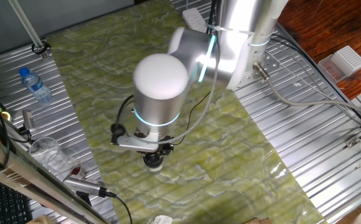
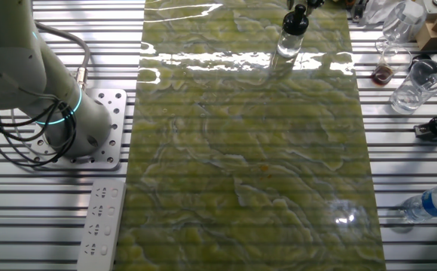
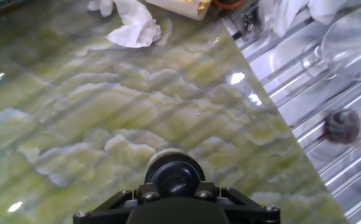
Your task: Screw the lid onto the jar
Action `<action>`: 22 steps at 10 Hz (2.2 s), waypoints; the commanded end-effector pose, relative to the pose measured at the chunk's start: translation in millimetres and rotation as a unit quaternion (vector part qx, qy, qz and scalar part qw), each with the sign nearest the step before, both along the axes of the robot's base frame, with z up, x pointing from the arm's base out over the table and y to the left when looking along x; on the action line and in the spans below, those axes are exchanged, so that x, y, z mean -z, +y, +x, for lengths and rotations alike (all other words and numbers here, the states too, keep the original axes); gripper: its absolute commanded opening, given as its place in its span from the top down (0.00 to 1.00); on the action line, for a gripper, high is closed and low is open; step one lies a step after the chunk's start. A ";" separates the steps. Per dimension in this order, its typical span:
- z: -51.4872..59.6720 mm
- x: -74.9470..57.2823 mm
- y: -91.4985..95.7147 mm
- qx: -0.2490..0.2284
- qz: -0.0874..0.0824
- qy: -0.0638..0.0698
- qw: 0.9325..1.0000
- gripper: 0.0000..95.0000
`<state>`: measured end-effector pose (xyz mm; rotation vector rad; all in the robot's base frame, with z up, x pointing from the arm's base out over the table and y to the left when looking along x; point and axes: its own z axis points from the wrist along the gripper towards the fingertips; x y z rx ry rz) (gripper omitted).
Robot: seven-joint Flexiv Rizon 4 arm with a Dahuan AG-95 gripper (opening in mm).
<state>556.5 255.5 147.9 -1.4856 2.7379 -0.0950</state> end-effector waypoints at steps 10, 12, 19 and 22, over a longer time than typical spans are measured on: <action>-0.2 4.2 -0.4 0.044 0.008 0.002 0.999 1.00; -0.2 4.2 -0.5 0.083 0.010 -0.001 0.997 1.00; 0.6 4.4 -5.2 0.225 0.017 -0.005 0.974 1.00; 0.9 3.8 -7.1 0.325 0.033 0.000 0.945 1.00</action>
